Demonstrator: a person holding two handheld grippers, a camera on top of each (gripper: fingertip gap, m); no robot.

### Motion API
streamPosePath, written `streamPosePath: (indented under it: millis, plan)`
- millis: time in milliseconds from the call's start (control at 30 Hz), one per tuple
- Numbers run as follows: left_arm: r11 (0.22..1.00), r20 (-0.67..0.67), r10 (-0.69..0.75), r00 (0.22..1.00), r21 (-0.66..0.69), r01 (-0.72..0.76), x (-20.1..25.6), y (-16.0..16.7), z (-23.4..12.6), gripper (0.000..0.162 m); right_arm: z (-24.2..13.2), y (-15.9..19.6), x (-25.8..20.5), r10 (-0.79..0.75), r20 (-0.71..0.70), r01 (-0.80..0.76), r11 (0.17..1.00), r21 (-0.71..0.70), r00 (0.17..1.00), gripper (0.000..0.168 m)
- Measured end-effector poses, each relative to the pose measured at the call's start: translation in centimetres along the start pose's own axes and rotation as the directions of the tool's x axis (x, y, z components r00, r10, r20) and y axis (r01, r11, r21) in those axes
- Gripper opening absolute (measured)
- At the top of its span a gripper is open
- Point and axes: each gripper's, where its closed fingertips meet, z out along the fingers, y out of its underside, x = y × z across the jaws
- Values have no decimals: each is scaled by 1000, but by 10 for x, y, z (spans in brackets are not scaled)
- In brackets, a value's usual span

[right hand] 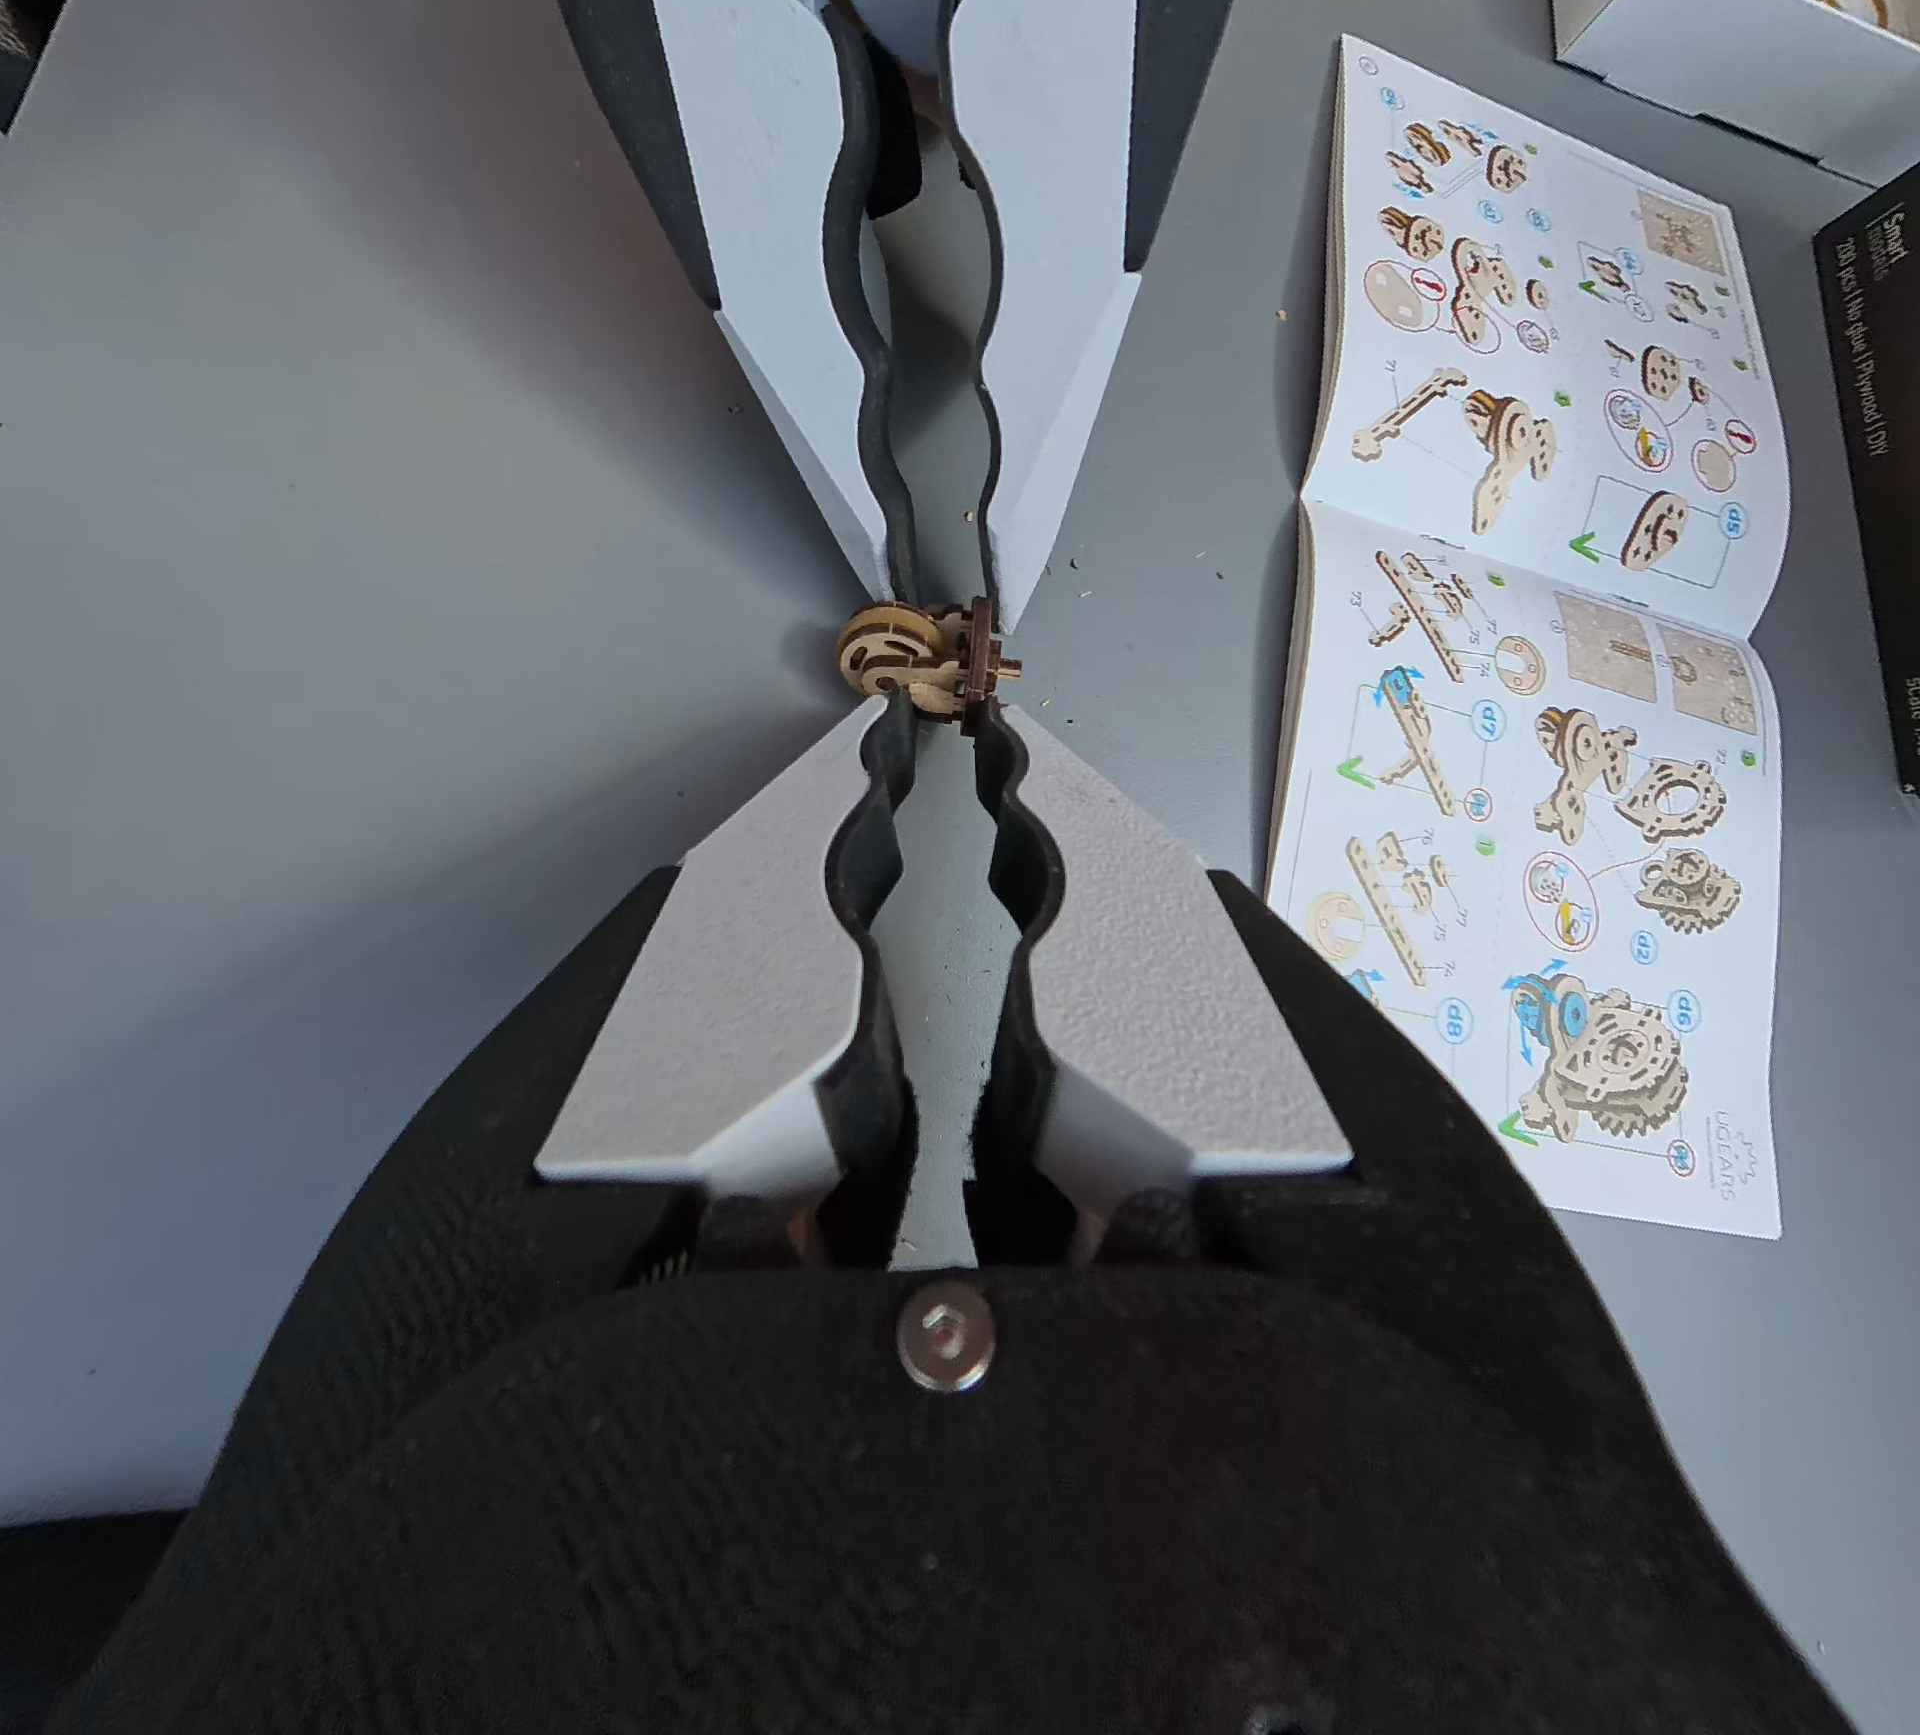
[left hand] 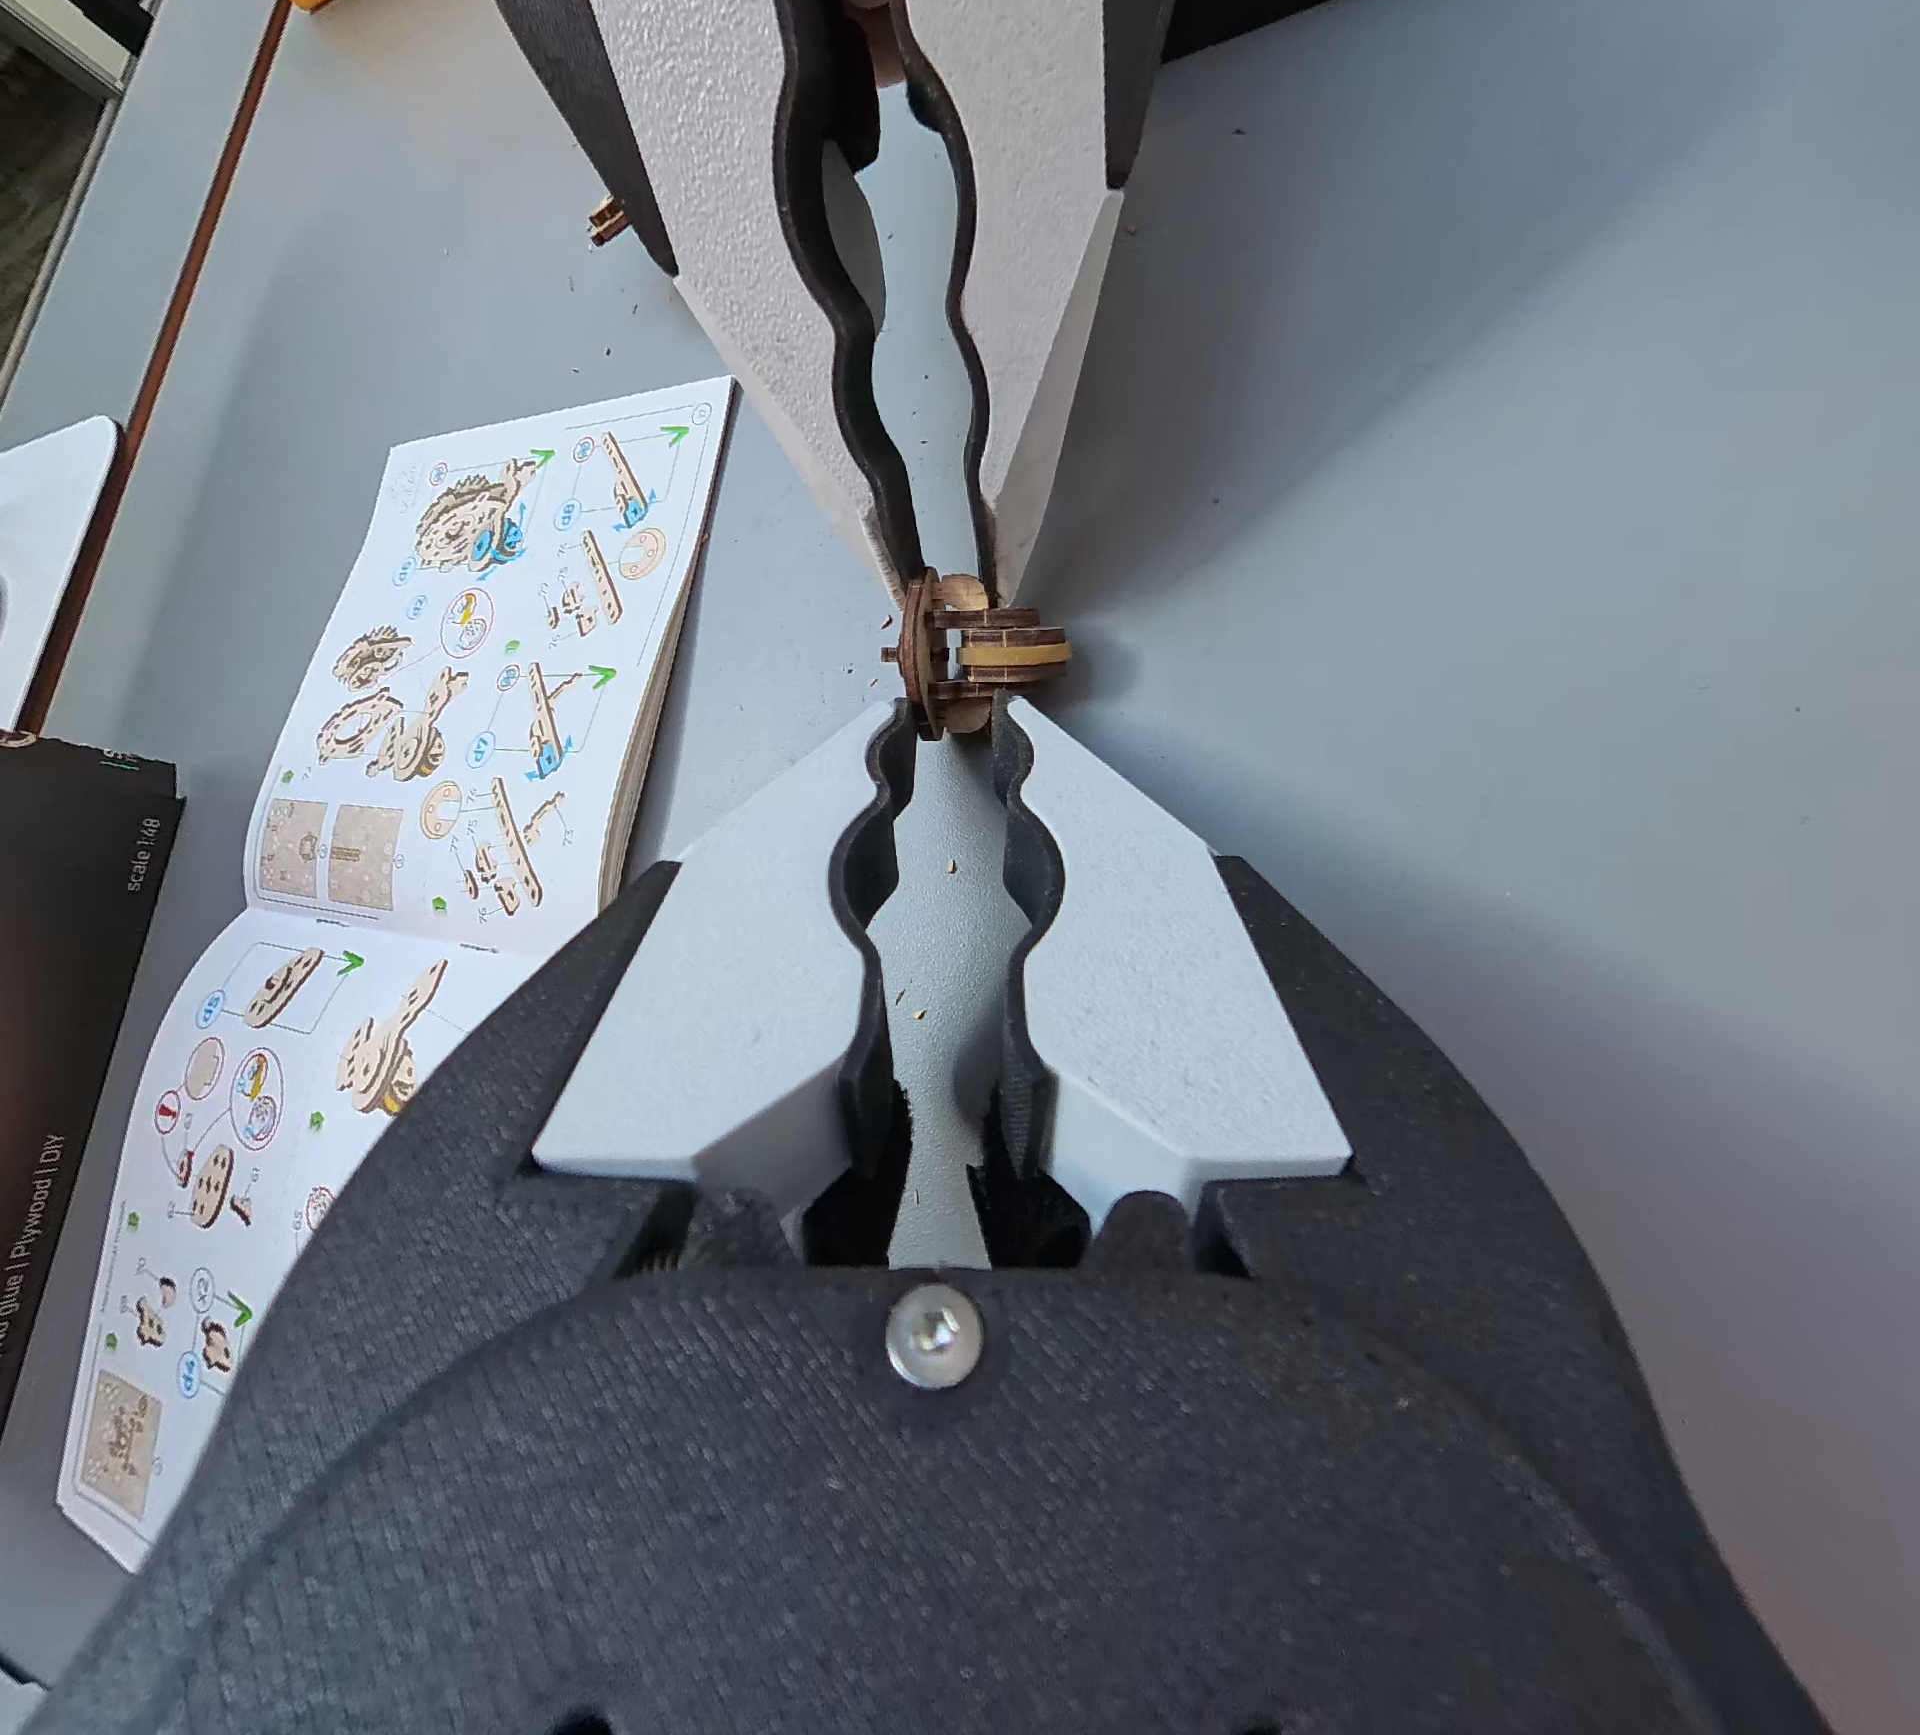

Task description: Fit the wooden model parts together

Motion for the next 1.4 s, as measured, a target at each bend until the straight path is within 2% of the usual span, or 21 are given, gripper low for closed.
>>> streamPosePath:
  millis: [200, 267, 300, 367, 433, 567, 700, 833, 1000, 1067, 1133, 1400]
  plan:
    - [998, -39, -54, 998, 26, 55, 0, 0, 0, 12, 0, 0, 0, 4, 32, -5, 1000, 20, 999, 12]
    - [994, -55, -99, 994, 39, 102, -4, -3, -5, 20, -1, 2, 5, -38, -16, 38, 999, -3, 999, 12]
    - [989, -41, -120, 992, 81, 123, -11, -8, -12, 25, -2, 2, 6, -63, -32, 63, 998, -13, 997, 12]
    - [967, -34, -176, 984, 183, 179, -22, -23, -24, 25, 0, 1, 7, -82, -63, 80, 996, -27, 995, 12]
    - [958, -36, -176, 984, 222, 180, -23, -32, -26, 25, 1, -1, 7, -110, -81, 107, 993, -40, 991, 12]
    - [990, 4, -64, 998, 130, 63, -12, -24, -11, 17, 1, -5, 6, -143, -105, 140, 989, -39, 984, 12]
    - [995, -2, -37, 999, 89, 37, -8, -18, -5, 5, 2, -7, 4, -165, -116, 162, 986, -36, 979, 12]
    - [995, -2, -33, 999, 96, 33, -8, -16, -7, 4, 2, -10, 4, -193, -129, 195, 981, -2, 973, 12]
    - [992, -21, -33, 999, 120, 35, -8, -13, -10, 3, 3, -14, 3, -122, -87, 129, 988, 85, 989, 12]
    - [991, -34, -55, 998, 123, 59, -8, -12, -11, 2, 1, -14, 6, -107, -95, 116, 988, 105, 990, 3]
    - [990, -41, -63, 997, 125, 68, -9, -12, -11, 1, 1, -14, 9, -77, -92, 87, 990, 111, 993, 3]
    - [989, -30, -76, 997, 123, 79, -13, -10, -11, 1, 3, -10, 16, 13, -156, -8, 999, 31, 988, 6]
